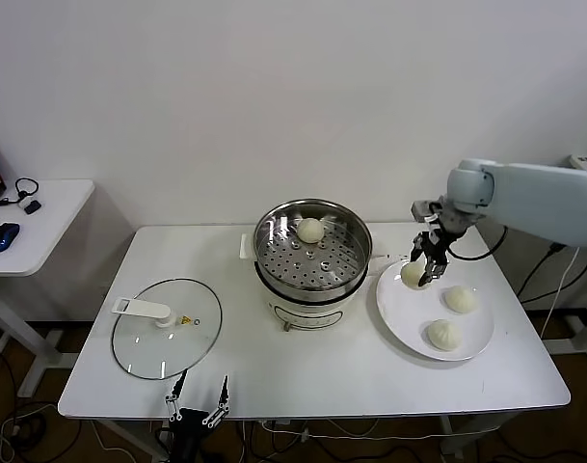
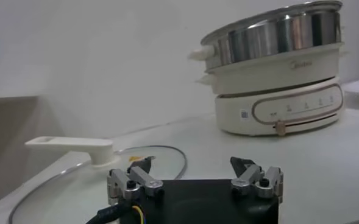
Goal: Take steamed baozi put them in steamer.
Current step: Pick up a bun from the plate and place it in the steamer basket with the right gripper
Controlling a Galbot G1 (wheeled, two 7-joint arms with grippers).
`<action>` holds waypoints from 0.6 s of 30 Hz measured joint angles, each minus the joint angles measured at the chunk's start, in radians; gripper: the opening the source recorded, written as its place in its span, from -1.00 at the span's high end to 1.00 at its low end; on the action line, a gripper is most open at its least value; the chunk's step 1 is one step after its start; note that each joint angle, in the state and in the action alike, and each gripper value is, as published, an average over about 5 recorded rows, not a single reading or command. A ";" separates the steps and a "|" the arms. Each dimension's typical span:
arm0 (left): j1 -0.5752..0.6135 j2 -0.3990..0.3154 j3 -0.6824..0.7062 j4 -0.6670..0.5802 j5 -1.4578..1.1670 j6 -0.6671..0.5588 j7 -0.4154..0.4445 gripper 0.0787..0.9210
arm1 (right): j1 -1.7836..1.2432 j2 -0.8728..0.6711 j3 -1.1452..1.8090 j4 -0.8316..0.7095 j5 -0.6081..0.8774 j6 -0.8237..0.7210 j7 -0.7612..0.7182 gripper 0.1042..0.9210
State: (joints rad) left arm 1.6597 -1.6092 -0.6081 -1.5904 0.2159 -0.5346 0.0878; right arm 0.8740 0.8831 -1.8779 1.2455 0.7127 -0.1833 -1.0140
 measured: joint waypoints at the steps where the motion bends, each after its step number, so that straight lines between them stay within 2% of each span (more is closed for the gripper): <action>1: 0.000 0.000 0.001 0.000 0.001 0.000 0.000 -0.77 | 0.027 0.003 -0.009 0.017 0.016 -0.002 -0.001 -0.28; 9: 0.006 0.000 0.005 -0.011 0.007 -0.001 0.000 -0.77 | 0.158 0.061 -0.032 0.091 0.131 -0.023 0.002 -0.28; 18: 0.006 0.000 -0.001 -0.025 0.006 0.000 0.000 -0.77 | 0.123 0.186 0.036 0.039 0.187 -0.063 0.039 -0.28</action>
State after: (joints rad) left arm 1.6653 -1.6092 -0.6088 -1.6157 0.2222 -0.5345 0.0882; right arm 0.9969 1.0695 -1.8418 1.2849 0.8993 -0.2460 -0.9750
